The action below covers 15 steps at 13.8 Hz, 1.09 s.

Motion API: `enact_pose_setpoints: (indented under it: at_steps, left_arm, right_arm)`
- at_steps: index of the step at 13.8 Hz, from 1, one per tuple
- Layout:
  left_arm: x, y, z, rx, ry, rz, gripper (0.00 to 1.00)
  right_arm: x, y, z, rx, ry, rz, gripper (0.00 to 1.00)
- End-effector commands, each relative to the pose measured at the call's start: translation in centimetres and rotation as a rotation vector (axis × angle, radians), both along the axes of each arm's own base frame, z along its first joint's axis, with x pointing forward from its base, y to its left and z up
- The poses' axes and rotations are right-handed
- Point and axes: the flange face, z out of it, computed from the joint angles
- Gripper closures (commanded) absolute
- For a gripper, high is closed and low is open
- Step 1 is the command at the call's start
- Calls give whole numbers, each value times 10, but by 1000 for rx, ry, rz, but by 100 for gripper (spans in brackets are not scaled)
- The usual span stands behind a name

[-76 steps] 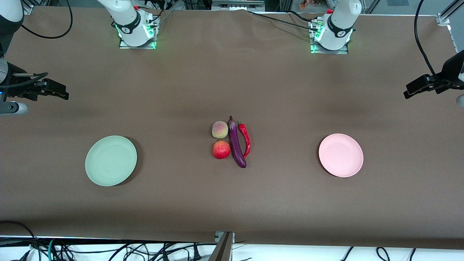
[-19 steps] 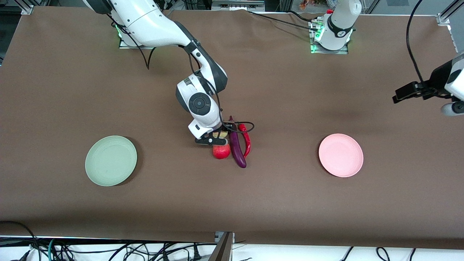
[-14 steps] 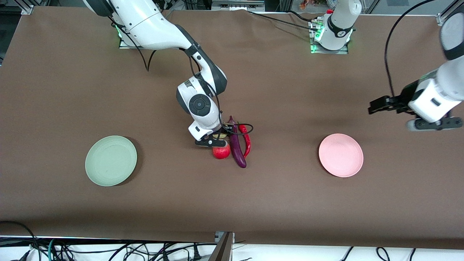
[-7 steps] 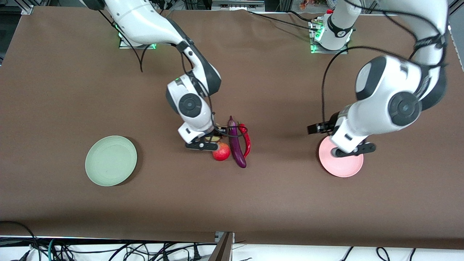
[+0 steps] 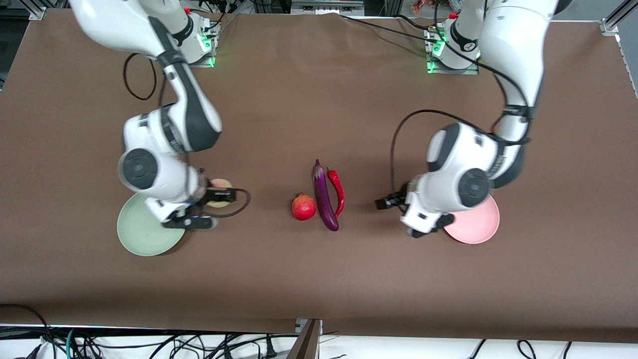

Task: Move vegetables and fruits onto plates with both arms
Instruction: 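Grasp and lift the peach with the right gripper while the left gripper reaches out, then carry the peach to the green plate while the left gripper approaches the chili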

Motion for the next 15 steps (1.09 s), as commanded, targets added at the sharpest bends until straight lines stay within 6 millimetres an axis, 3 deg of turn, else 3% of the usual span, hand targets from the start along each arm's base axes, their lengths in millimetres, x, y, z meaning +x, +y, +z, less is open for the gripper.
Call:
enact_pose_setpoints:
  at_steps: [1,3,5,6,7,9,15]
  left_arm:
    - [-13,-41,-34,11,-20,-4,0]
    - [-25,-63,-59,23,-18,-34,0]
    - [-27,-67,-76,25,-22,-34,0]
    - [-33,-74,-87,28,-11,-42,0]
    - [-40,-82,-101,37,6,-56,0]
    - [-42,-81,-117,44,27,-44,2]
    - [-50,-93,-127,63,49,-2,4]
  right_arm:
    - [12,-84,-4,4,13,94,77]
    - [20,-151,-24,13,24,112,76]
    - [25,-204,-54,10,22,137,76]
    - [28,-221,-63,6,-4,141,76]
    - [30,-225,-73,1,-16,141,76]
    - [31,-230,-91,-24,-21,148,76]
    - [34,-236,-122,-41,-41,150,75]
